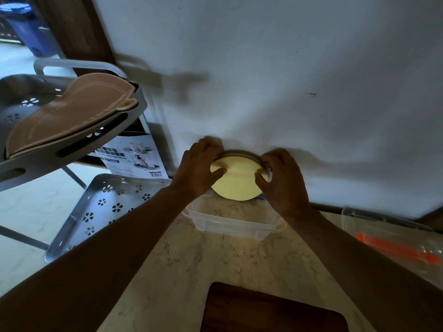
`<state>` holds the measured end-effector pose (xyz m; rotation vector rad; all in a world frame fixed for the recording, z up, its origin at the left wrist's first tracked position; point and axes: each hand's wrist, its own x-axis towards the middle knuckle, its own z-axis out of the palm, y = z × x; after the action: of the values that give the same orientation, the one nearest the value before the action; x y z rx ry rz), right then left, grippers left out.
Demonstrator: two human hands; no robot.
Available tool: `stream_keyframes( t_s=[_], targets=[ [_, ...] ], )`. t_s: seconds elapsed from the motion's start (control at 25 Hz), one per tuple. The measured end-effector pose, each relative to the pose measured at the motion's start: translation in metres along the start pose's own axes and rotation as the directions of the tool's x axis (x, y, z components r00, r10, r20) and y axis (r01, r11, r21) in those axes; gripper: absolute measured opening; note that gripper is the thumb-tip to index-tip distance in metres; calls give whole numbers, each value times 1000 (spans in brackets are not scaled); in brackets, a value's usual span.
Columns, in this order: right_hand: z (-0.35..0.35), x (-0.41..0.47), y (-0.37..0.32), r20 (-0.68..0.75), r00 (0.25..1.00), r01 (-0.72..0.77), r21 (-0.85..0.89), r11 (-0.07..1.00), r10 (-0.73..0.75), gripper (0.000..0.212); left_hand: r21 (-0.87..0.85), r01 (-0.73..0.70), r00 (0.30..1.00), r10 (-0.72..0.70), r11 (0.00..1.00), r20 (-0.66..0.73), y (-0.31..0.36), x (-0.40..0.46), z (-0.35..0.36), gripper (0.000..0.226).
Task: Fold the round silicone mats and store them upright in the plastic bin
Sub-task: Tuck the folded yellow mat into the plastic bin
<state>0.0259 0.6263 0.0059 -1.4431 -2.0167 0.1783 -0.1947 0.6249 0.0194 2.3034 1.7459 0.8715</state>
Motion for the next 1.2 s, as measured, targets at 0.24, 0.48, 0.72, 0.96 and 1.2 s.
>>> stream_keyframes(
  t_s=[0.24, 0.48, 0.72, 0.96, 1.2],
  targets=[
    [1, 1, -3, 28, 999, -17, -59, 998, 18, 27, 41, 38, 998, -39, 998, 40, -5, -1, 0, 38],
    [-2, -1, -3, 50, 998, 29, -43, 999, -27, 15, -31, 50, 998, -49, 998, 37, -9, -1, -3, 18],
    [-7, -5, -7, 23, 999, 31, -10, 999, -31, 14, -33, 21, 997, -19, 999, 69, -9, -2, -12, 14],
    [-2, -1, -7, 50, 999, 2, -38, 999, 0, 14, -14, 30, 996, -29, 999, 82, -11, 0, -7, 19],
    [-4, 1, -4, 66, 998, 30, -78, 997, -25, 16, 5, -3, 999, 3, 1000, 39, -10, 3, 1, 21]
  ],
)
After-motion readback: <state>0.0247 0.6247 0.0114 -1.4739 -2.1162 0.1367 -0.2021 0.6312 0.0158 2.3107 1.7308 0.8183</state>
